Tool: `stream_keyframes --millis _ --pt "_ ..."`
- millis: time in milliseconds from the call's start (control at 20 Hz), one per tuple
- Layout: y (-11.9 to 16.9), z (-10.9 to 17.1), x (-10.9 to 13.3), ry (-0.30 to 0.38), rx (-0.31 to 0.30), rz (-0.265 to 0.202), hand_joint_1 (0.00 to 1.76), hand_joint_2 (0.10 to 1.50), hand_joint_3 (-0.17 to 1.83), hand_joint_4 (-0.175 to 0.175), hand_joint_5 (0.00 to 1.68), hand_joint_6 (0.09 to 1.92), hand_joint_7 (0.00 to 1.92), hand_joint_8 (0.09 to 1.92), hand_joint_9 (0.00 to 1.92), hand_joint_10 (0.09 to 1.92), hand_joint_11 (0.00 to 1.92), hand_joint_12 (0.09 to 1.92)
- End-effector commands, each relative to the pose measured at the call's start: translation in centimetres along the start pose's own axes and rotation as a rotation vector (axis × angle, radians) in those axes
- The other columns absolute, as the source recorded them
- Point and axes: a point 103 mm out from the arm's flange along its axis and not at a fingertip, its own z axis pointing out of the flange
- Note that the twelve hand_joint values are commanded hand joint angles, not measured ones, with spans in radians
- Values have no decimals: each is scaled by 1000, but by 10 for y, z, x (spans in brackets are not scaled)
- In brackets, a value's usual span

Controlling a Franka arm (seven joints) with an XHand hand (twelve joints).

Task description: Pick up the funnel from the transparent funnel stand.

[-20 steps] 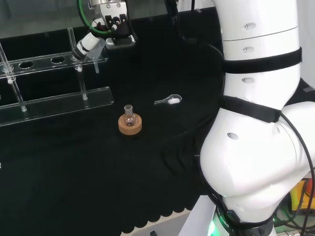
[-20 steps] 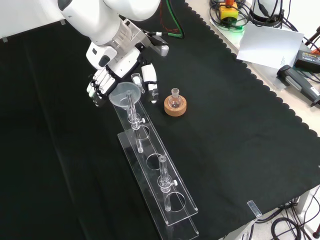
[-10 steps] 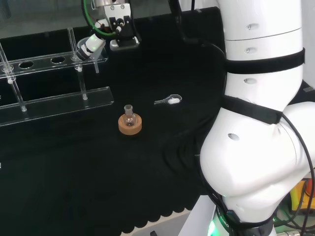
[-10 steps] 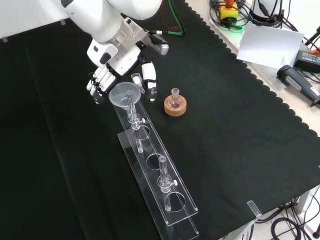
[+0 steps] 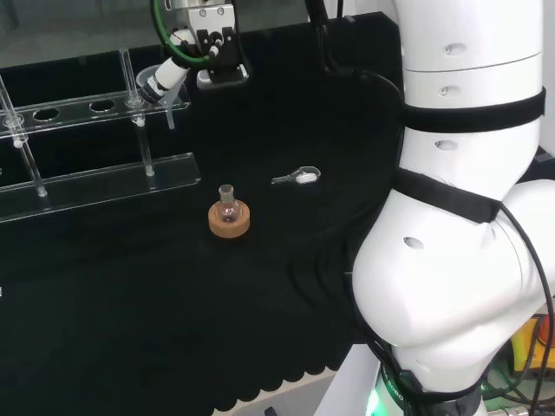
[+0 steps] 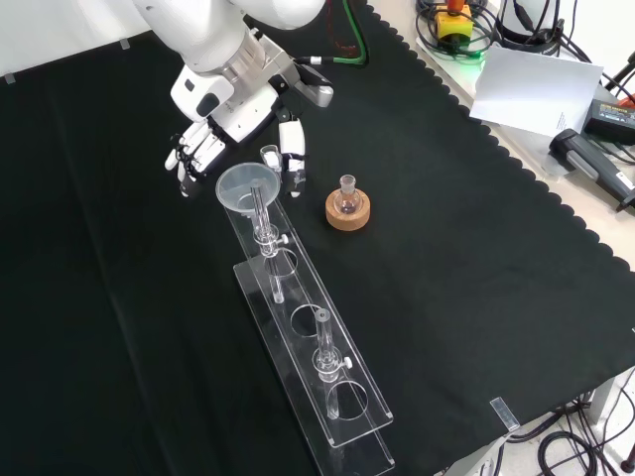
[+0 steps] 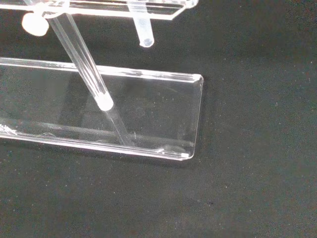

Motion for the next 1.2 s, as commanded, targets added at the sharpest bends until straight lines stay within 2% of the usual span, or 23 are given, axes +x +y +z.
stream_keyframes --millis 50,500,550,650,850,1200 --pt "0 1 1 0 9 -7 497 728 31 -85 0 87 175 495 0 646 0 87" --pt "3 5 -3 -16 30 -9 502 727 31 -85 0 87 185 515 0 660 0 87" --pt "4 5 13 -36 30 -12 502 727 31 -86 0 87 185 515 0 661 0 87" --pt "4 5 19 -33 29 -10 502 727 31 -86 0 87 185 517 0 661 0 87" --pt "6 5 9 -12 27 -11 502 728 31 -86 0 87 184 519 0 662 1 87" --pt "10 5 -5 -26 24 -6 503 730 34 -83 26 87 193 541 0 711 3 87"
